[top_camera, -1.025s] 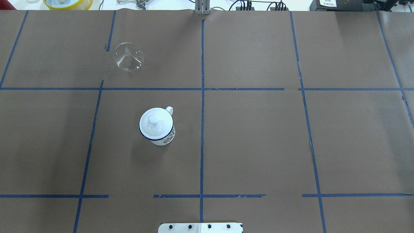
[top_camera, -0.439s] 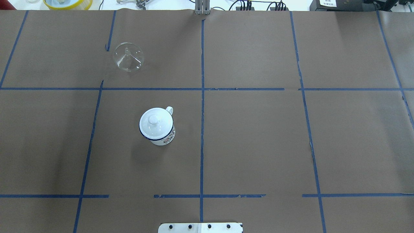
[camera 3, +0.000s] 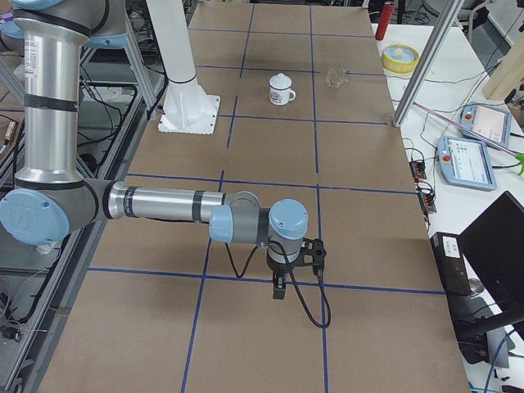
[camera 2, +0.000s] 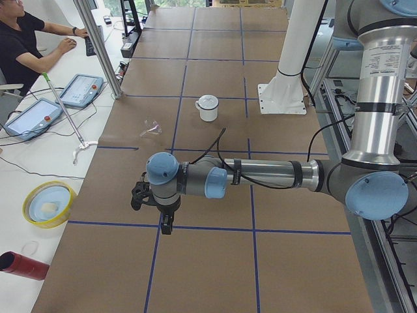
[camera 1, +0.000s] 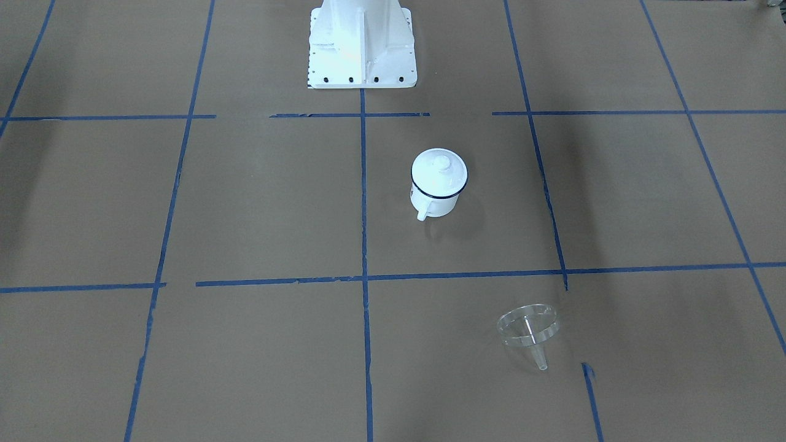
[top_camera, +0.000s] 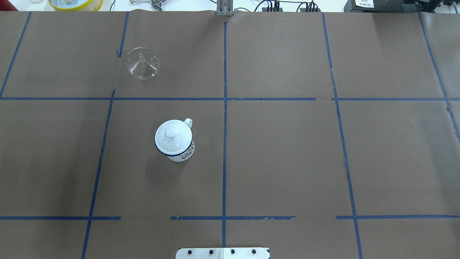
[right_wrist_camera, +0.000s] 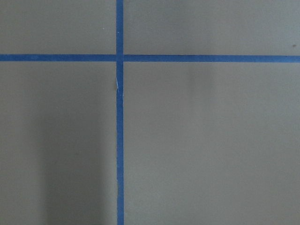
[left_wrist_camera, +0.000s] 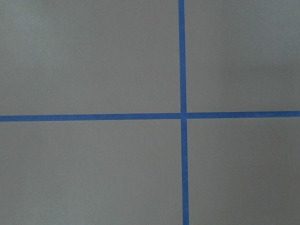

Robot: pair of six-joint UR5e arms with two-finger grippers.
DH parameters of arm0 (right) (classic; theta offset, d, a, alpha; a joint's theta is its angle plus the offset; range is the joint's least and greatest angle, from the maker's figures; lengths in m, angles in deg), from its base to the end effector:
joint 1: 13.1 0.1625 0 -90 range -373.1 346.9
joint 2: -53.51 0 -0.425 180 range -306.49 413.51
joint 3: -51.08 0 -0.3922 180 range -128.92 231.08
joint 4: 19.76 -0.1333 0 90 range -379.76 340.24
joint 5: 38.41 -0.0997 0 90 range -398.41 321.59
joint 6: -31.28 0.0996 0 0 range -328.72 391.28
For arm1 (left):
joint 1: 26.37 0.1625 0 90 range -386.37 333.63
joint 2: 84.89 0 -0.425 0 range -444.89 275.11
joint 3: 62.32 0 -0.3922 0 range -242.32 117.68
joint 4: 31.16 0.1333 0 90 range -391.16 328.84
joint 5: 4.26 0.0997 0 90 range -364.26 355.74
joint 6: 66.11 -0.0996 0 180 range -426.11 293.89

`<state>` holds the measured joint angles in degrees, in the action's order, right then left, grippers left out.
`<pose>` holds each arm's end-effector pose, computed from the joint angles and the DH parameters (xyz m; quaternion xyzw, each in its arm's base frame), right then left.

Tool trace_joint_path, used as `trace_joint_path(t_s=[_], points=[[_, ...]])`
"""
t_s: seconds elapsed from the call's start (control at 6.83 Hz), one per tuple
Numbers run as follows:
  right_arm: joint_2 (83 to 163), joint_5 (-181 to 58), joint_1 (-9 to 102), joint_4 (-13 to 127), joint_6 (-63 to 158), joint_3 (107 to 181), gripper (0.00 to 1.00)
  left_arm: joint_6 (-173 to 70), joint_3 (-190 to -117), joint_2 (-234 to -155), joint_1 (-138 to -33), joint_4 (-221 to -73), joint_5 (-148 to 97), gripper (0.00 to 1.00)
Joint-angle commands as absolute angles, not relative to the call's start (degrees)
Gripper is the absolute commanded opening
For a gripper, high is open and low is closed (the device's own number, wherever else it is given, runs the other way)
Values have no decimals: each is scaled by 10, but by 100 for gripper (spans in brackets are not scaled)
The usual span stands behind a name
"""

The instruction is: Place funnel on cup

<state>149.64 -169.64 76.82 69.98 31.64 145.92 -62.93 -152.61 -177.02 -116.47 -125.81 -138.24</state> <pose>0.0670 -0.4451 0.6706 -0.0098 -0.3520 0.0055 0.9359 -0.0650 -0.5153 0.6295 0.0471 0.3751 -0.0034 0.9258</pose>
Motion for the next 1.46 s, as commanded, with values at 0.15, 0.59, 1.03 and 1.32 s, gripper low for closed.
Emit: trace_joint_path(t_s=[0.15,0.59,1.03,1.32], points=[[1496,-1696,768,700,316,1460,100,-595,-1592,-1781,-1139,-1256,-1377,100],[1497,-1696,768,700,316,1459,100,-385,-1713,-1826,-1014,-1256,-1378,100],[1496,-1696,768,700,316,1460,100,-256,-1788,-1880,-907,-1239,-1345,100],[1496,-1696,768,700,316,1460,100,-153,-1793,-1970,-784,-1151,-1246,100]])
